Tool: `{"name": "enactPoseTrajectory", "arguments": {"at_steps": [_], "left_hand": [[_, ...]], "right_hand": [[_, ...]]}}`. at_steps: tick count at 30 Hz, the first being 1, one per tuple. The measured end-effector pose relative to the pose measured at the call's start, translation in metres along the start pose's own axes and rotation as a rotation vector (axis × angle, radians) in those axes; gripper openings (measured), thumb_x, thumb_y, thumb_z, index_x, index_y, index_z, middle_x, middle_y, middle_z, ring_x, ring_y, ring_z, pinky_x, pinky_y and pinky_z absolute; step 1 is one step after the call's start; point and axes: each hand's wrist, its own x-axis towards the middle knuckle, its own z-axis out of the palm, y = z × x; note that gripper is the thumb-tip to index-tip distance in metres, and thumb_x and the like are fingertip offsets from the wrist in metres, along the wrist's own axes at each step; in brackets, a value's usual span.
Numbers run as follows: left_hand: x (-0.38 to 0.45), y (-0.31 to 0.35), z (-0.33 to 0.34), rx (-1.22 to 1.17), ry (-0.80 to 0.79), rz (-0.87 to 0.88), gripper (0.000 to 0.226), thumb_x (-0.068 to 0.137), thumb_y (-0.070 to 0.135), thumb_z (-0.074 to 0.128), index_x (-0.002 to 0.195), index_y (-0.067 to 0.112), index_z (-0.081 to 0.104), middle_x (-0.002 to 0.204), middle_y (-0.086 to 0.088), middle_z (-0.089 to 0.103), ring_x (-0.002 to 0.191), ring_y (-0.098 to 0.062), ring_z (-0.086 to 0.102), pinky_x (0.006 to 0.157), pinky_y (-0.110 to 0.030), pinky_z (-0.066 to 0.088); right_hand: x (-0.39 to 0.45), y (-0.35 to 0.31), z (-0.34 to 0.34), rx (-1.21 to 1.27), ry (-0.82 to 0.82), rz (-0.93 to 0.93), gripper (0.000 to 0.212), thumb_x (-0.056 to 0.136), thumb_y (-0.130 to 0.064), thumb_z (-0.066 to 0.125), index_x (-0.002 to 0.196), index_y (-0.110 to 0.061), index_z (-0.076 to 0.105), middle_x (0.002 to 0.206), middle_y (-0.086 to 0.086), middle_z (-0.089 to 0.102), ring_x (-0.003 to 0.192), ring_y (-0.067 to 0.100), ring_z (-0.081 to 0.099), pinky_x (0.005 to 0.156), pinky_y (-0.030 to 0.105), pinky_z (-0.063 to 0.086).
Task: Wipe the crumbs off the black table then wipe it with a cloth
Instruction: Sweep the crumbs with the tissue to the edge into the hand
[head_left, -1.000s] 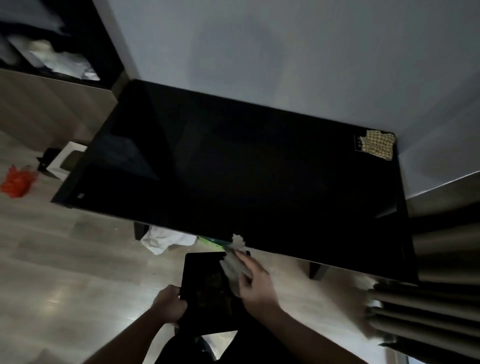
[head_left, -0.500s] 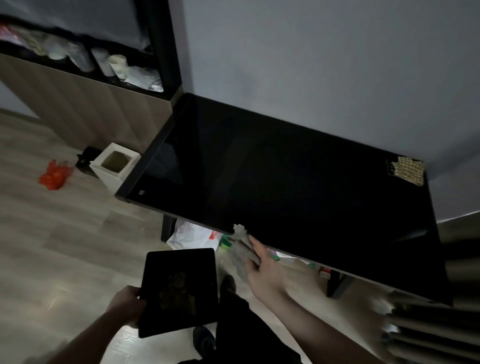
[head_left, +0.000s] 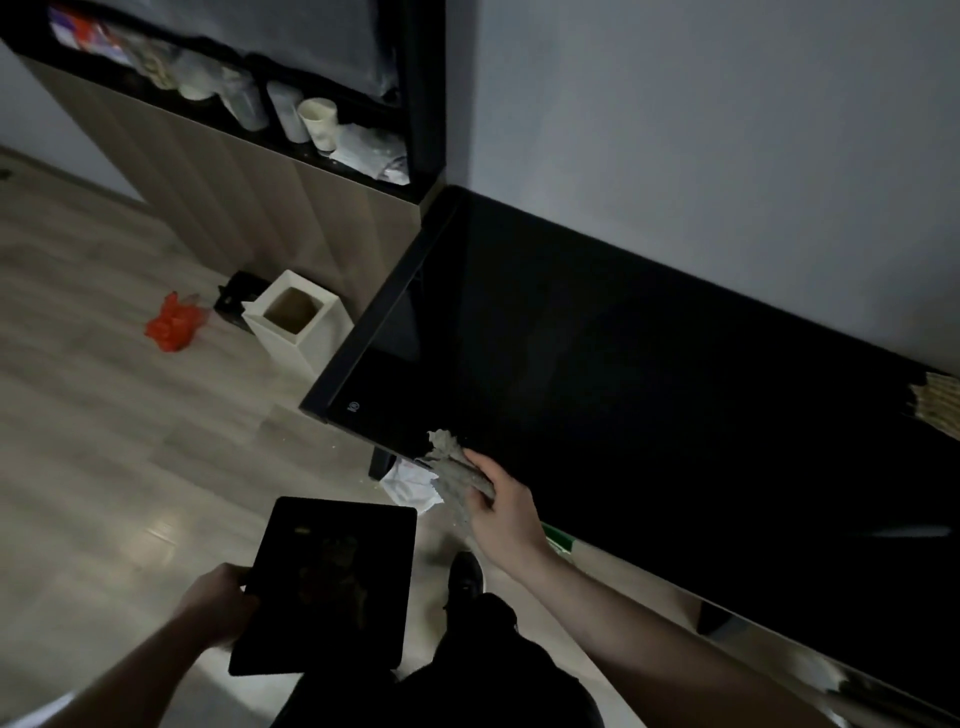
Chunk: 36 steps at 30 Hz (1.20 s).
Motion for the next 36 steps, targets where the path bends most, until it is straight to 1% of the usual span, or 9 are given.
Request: {"name": "enactPoseTrajectory", "arguments": {"at_steps": [3, 9, 12, 15, 21, 25, 29, 33, 36], "left_hand": [[-0.011, 0.011, -0.032, 0.014, 0.003, 0.043, 0.033, 0.083, 0.022, 0.072, 0.115, 0.025, 0.08, 0.096, -0.009, 0.081, 0.093, -0.027, 0.077, 0.076, -0.028, 0.055], [0.049, -0.018, -0.076, 0.09, -0.053, 0.087, 0.035, 0.084, 0.02, 0.067, 0.115, 0.025, 0.081, 0.097, -0.006, 0.081, 0.092, -0.025, 0.076, 0.074, -0.027, 0.054], [0.085, -0.029, -0.101, 0.12, -0.069, 0.144, 0.035, 0.084, 0.022, 0.068, 0.116, 0.026, 0.08, 0.1, -0.006, 0.081, 0.095, -0.025, 0.077, 0.078, -0.028, 0.056], [0.119, -0.041, -0.133, 0.171, -0.1, 0.207, 0.031, 0.085, 0.023, 0.069, 0.113, 0.022, 0.08, 0.103, -0.01, 0.081, 0.099, -0.029, 0.076, 0.079, -0.03, 0.055], [0.176, -0.054, -0.192, 0.246, -0.071, 0.263, 0.018, 0.084, 0.021, 0.066, 0.092, 0.016, 0.082, 0.091, -0.011, 0.08, 0.089, -0.03, 0.076, 0.065, -0.026, 0.048], [0.207, -0.045, -0.227, 0.25, -0.052, 0.229, 0.016, 0.084, 0.018, 0.062, 0.078, 0.017, 0.076, 0.078, -0.009, 0.077, 0.079, -0.029, 0.075, 0.061, -0.027, 0.05], [0.234, -0.025, -0.254, 0.234, -0.003, 0.189, 0.017, 0.085, 0.016, 0.06, 0.072, 0.019, 0.071, 0.07, -0.007, 0.074, 0.068, -0.027, 0.073, 0.06, -0.028, 0.054], [0.259, -0.003, -0.271, 0.174, 0.009, 0.15, 0.017, 0.08, 0.013, 0.059, 0.072, 0.016, 0.074, 0.056, -0.005, 0.073, 0.057, -0.026, 0.073, 0.057, -0.03, 0.059], [0.277, 0.025, -0.278, 0.126, 0.016, 0.145, 0.015, 0.078, 0.011, 0.06, 0.074, 0.015, 0.074, 0.061, -0.008, 0.073, 0.062, -0.029, 0.072, 0.06, -0.031, 0.058]], "right_hand": [[0.013, -0.012, 0.016, -0.006, -0.007, -0.002, 0.049, 0.1, -0.015, 0.054, 0.147, -0.031, 0.055, 0.134, -0.015, 0.065, 0.12, -0.005, 0.061, 0.097, 0.003, 0.044], [0.027, -0.034, 0.062, -0.021, 0.081, 0.049, 0.048, 0.101, -0.017, 0.056, 0.147, -0.031, 0.055, 0.133, -0.013, 0.067, 0.118, -0.002, 0.063, 0.097, 0.006, 0.046], [0.029, -0.046, 0.093, -0.058, 0.17, 0.069, 0.048, 0.1, -0.018, 0.058, 0.147, -0.031, 0.055, 0.129, -0.012, 0.069, 0.11, 0.0, 0.066, 0.098, 0.019, 0.053], [0.027, -0.065, 0.13, -0.036, 0.287, 0.16, 0.049, 0.098, -0.021, 0.061, 0.144, -0.036, 0.056, 0.118, -0.015, 0.072, 0.098, 0.002, 0.069, 0.09, 0.029, 0.059], [0.025, -0.098, 0.178, 0.068, 0.441, 0.212, 0.051, 0.095, -0.018, 0.058, 0.143, -0.036, 0.057, 0.125, -0.013, 0.072, 0.11, 0.006, 0.068, 0.094, 0.037, 0.06], [0.037, -0.111, 0.175, 0.08, 0.525, 0.191, 0.051, 0.097, -0.011, 0.059, 0.144, -0.032, 0.057, 0.122, -0.014, 0.073, 0.108, 0.002, 0.068, 0.092, 0.03, 0.06], [0.068, -0.114, 0.161, 0.139, 0.522, 0.174, 0.051, 0.099, -0.008, 0.059, 0.144, -0.031, 0.058, 0.121, -0.014, 0.073, 0.104, 0.003, 0.071, 0.088, 0.035, 0.063], [0.102, -0.127, 0.144, 0.145, 0.559, 0.144, 0.049, 0.099, 0.001, 0.058, 0.143, -0.02, 0.059, 0.121, -0.016, 0.069, 0.107, -0.009, 0.065, 0.088, 0.012, 0.055], [0.132, -0.135, 0.131, 0.143, 0.584, 0.123, 0.047, 0.1, -0.002, 0.059, 0.143, -0.023, 0.058, 0.118, -0.017, 0.068, 0.099, -0.005, 0.068, 0.079, 0.017, 0.059]]}}
